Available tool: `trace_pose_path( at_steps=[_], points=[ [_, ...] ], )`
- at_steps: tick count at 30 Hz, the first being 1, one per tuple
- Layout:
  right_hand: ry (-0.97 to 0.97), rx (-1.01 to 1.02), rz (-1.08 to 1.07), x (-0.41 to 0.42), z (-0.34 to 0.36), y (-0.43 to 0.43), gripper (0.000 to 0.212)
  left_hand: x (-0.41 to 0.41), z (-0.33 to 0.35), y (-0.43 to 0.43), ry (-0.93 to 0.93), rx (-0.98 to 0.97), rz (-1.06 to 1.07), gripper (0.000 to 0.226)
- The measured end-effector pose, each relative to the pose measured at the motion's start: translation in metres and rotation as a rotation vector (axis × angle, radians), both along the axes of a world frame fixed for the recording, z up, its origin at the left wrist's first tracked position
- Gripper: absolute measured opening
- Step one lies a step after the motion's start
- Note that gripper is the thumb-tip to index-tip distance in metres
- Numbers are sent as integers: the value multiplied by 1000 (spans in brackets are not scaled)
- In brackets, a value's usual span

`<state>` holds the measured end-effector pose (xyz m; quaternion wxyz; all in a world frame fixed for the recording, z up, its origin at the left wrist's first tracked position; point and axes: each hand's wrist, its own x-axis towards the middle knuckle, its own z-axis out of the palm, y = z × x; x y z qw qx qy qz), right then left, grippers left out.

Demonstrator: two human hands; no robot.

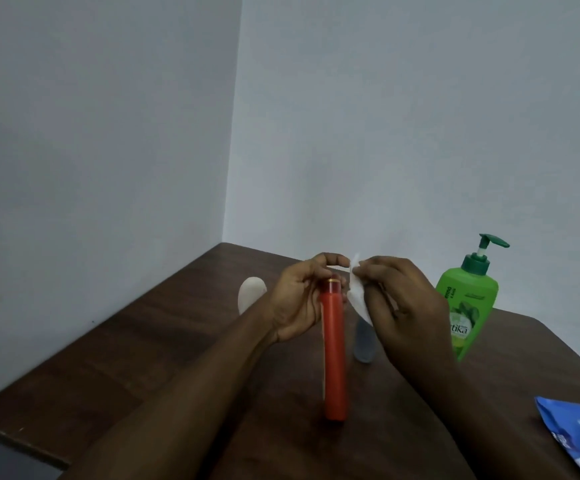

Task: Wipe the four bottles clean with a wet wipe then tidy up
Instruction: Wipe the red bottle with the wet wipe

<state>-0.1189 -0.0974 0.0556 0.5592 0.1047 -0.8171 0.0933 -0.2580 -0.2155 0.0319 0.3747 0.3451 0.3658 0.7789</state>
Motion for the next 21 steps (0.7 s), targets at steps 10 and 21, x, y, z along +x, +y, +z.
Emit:
trace_pose_path(
  at_steps=[10,21],
  points=[
    [-155,-47,-11,-8,-48,26,26,5,-2,3,165,-118,182,32],
    [-397,-118,146,-8,-47,34,18,8,-4,10,-10,-146,349,50]
  ],
)
